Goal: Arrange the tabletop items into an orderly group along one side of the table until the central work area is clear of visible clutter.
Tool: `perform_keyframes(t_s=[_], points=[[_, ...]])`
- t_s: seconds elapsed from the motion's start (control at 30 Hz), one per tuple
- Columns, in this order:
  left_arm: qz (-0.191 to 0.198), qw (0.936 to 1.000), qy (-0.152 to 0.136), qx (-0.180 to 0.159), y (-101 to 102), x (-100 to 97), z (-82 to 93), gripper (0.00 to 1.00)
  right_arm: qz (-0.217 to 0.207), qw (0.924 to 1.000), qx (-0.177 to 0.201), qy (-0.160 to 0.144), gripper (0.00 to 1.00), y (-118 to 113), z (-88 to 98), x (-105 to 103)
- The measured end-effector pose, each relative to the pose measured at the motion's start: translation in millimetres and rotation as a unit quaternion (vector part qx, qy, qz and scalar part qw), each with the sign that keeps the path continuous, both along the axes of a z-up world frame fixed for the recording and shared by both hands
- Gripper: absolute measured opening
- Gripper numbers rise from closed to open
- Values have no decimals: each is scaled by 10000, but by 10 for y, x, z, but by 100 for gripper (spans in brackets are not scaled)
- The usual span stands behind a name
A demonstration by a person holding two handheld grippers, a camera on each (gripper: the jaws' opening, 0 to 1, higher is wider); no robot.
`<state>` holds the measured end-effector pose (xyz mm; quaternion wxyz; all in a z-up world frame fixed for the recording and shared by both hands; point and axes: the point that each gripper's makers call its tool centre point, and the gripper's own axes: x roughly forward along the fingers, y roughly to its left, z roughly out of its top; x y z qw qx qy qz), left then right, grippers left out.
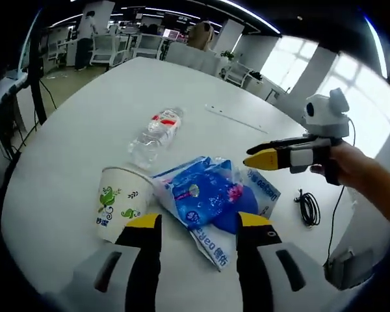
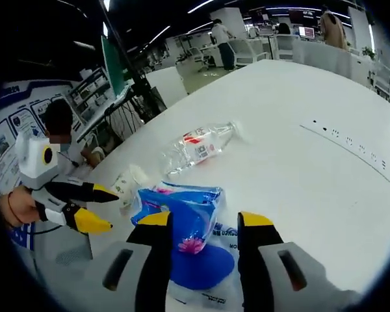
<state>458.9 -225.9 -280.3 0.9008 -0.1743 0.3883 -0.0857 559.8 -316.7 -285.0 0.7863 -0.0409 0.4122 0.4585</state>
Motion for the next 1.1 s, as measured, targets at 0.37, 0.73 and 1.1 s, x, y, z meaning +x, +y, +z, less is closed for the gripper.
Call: perform_keyframes(t_s=[0.37,0.73,1.1], points=[[219,9995,243,-46,38,78,-244,29,-5,9998,-119,153,29,5,-233,30],[274,9987,419,-57,31,97,-392,17,48,9991,-277,306,10,0,-407,-42],[167,9989,445,41,29,94,-429,7,68,9988,-256,408,0,26,-376,-139]])
